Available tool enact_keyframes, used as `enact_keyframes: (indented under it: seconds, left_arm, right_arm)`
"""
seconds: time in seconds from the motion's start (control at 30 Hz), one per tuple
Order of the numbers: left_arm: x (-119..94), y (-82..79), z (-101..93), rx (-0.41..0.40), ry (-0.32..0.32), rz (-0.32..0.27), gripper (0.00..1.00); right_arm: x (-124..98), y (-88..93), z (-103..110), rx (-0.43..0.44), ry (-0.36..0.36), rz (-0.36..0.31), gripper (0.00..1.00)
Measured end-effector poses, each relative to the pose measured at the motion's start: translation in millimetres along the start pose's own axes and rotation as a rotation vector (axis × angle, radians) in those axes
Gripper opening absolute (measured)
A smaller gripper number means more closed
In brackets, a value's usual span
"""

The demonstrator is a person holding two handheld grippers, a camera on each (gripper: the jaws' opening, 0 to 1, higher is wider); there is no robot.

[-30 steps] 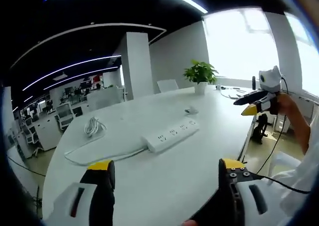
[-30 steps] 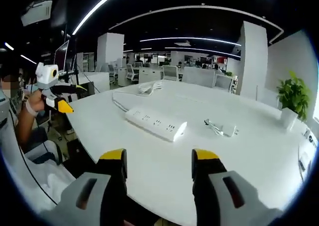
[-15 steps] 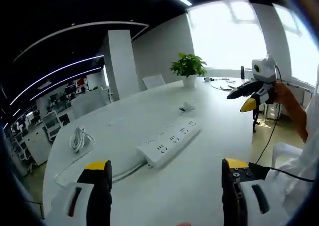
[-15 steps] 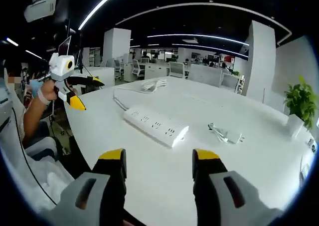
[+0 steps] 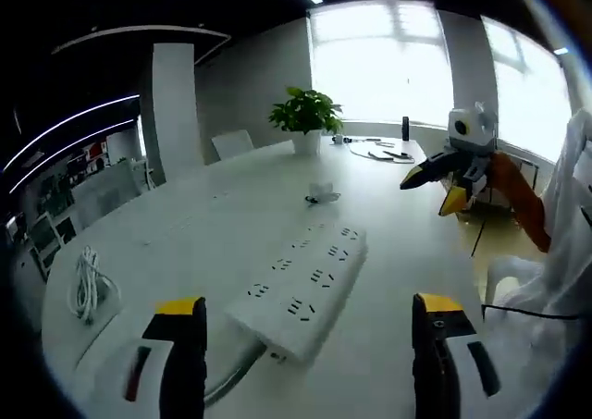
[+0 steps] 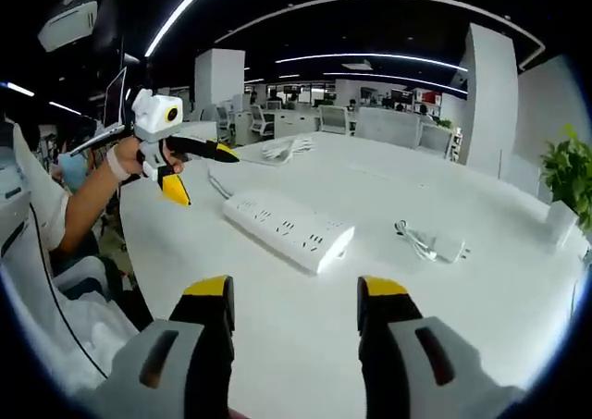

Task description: Straighten the power strip on the desk, plug the charger into it

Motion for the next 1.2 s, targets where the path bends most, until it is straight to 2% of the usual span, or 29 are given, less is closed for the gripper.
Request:
enact_keyframes:
  seconds: [0.1,0.2,0.3,0.4,0.5,0.6,0.73,0.83,0.93,1.03,1.2]
  left_arm:
    - [19.5,4.1,3.4,0.061,0.056,0.059,0.93]
    - [32.5,7.1,-3.2,0.066,0.183,0.096,0.94]
    - [44.5,4.1,6.4,0.074,0.178,0.098,0.92]
    - [53.5,15.3,15.5,0.125,0.173,0.185,0.92]
    - [62.7,20.3,22.9,0.134,0.162,0.207,0.92]
    - [67.4,22.8,22.3,0.106,0.208,0.212,0.91]
    - [71.9,25.0,25.1,0.143,0.246,0.239,0.84]
    - [73.3,22.8,20.3,0.124,0.314,0.229,0.82]
    - [74.1,24.9,20.3,0.134,0.323,0.233,0.79]
    - [75.6,33.7,22.2,0.171,0.322,0.269,0.77]
    - [76.6,32.5,21.6,0.176,0.341,0.253,0.77]
  right_arm:
    - [4.4,2.4,-3.3,0.006,-0.006,0.010,0.53]
    - [6.9,3.7,-6.4,0.010,-0.010,0.017,0.53]
    - [9.2,4.6,-7.0,0.018,-0.016,0.017,0.53]
    - [11.7,6.8,-6.1,0.021,-0.023,0.023,0.53]
    - [13.3,8.4,-5.1,0.027,-0.033,0.027,0.53]
    - [13.3,9.3,-6.1,0.029,-0.035,0.033,0.53]
    - [14.0,7.1,-9.1,0.023,-0.037,0.040,0.53]
    - [16.7,3.1,-10.4,-0.008,-0.048,0.052,0.53]
    - [20.9,0.5,-12.8,-0.055,-0.065,0.075,0.55]
    - [25.9,-4.3,-17.5,-0.123,-0.082,0.094,0.56]
    - [38.7,-14.6,-19.7,-0.250,-0.157,0.147,0.56]
Point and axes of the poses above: the point that each gripper's makers call its tool centre point, and the gripper's own axes: x roughly forward along the fingers, z roughly to its left, y roughly out of its underside, the point moved 2 cm from there along -x, roughly backward along the fingers
